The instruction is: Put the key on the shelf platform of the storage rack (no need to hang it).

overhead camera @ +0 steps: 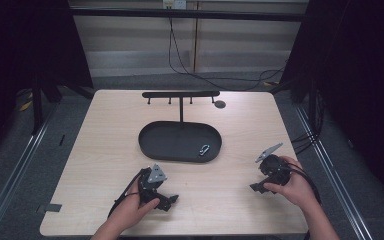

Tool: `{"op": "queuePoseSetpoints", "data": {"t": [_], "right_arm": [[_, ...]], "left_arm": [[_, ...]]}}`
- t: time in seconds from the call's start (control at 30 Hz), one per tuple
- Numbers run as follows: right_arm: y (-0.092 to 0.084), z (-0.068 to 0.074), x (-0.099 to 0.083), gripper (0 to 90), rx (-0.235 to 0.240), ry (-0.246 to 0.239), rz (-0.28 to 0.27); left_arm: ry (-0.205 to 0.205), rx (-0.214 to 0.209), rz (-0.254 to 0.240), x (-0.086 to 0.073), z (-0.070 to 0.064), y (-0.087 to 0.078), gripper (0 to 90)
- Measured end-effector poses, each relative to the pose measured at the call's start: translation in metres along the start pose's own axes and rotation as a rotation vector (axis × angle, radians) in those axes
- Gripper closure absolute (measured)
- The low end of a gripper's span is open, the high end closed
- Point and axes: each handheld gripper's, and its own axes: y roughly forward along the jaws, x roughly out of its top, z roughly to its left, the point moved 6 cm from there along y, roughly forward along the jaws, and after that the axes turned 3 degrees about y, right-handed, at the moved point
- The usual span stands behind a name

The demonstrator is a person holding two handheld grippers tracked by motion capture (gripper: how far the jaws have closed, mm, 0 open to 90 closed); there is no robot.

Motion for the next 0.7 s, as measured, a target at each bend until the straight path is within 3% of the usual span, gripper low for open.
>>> {"op": "queuePoseSetpoints", "data": {"t": [0.3,0.47,0.7], "right_arm": [[0.003,-0.002,-0.008,25.1,-0.003,0.02,0.007],[0.003,-0.004,-0.012,25.3,-0.013,0.008,0.0],[0.0,-0.011,-0.019,25.5,-0.022,0.035,-0.007]], "left_arm": [[-0.005,0.001,-0.004,0.0,0.0,0.0,0.0],[0.0,0.0,0.0,0.0,0.0,0.0,0.0],[0.0,0.0,0.0,0.0,0.0,0.0,0.0]]}}
